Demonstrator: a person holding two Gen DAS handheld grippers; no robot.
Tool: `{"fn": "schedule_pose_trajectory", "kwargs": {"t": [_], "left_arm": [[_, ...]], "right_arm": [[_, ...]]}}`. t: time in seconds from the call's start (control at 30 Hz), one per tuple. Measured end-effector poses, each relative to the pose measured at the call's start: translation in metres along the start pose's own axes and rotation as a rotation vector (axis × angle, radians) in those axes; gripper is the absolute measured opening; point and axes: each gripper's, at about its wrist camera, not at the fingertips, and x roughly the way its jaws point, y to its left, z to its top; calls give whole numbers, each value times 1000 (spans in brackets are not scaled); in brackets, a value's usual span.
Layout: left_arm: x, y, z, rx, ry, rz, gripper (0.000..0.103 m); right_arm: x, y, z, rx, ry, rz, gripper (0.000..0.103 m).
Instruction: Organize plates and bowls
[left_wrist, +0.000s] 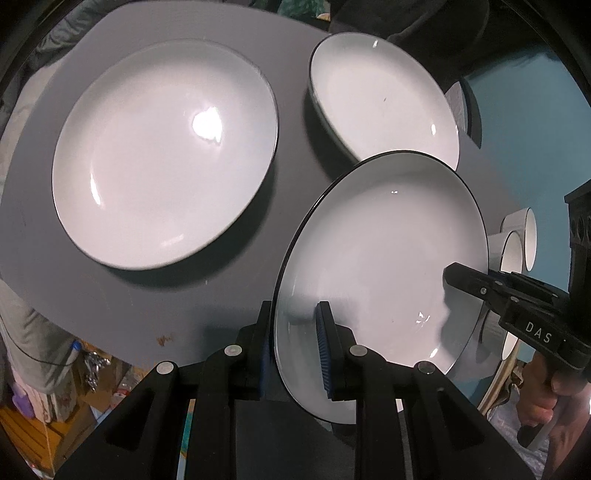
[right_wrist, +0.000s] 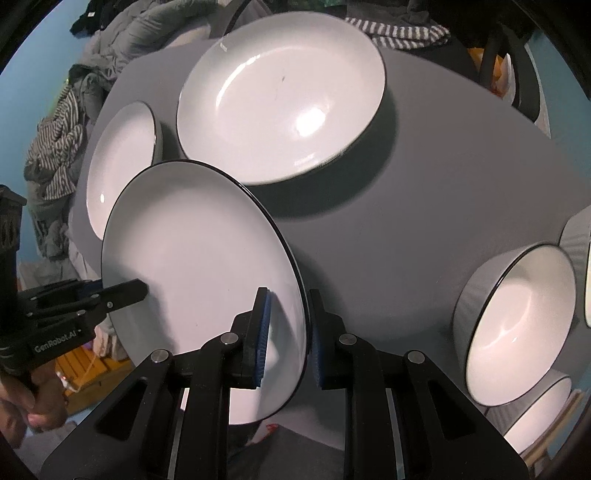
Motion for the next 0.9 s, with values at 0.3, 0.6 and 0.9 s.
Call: {"fn": "schedule_pose_trajectory", "kwargs": {"t": [0.3, 0.6, 0.9], "left_arm": [[-11, -10, 30, 17, -17, -1, 22], [-17, -18, 60, 36, -36, 9, 22], [-18, -24, 93, 46, -41, 22, 22]], "right_arm": [[-13, -4, 15, 15, -25, 2, 19], [-19, -9, 37, 40, -48, 7, 19], [-24, -20, 65, 58, -63, 2, 19]]}}
